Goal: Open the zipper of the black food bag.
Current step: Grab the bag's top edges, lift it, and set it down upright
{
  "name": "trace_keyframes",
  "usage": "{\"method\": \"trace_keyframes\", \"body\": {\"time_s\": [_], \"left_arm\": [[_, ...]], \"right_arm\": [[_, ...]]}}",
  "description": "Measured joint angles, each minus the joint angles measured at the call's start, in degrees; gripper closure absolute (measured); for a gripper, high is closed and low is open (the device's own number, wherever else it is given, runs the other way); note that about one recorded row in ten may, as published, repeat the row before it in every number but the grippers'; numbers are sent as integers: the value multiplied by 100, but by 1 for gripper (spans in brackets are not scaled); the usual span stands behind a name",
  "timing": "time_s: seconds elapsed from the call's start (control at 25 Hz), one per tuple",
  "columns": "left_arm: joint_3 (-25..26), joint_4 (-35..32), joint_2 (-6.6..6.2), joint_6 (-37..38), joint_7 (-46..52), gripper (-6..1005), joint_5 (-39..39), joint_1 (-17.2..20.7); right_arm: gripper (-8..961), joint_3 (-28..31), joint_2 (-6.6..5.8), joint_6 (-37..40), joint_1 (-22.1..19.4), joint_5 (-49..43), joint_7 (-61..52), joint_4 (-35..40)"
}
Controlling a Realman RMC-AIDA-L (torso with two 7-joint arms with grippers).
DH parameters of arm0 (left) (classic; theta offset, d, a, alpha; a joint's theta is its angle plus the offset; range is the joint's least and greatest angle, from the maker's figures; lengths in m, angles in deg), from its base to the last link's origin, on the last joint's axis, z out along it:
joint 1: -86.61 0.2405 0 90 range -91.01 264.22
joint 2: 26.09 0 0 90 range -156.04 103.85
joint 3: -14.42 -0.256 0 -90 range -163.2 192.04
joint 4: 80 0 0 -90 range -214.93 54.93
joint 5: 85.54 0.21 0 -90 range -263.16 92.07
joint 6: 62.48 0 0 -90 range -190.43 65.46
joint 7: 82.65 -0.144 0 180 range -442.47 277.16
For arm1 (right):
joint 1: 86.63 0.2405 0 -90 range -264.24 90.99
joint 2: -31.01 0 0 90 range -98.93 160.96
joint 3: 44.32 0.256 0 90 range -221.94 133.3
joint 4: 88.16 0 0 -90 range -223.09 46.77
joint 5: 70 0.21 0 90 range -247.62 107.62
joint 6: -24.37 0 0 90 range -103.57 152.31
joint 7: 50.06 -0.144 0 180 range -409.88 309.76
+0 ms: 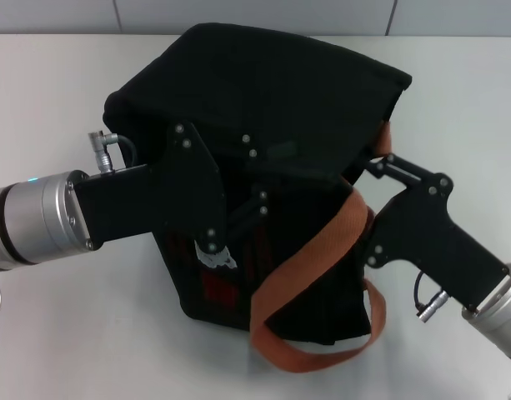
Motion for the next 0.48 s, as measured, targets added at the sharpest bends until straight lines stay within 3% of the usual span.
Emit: {"method": "trace_keyframes", "body": {"time_s": [0.48], "left_arm": [[4,0,1,6,1,829,1,-3]], "right_arm": [[621,180,0,69,-5,-9,474,-138]]}}
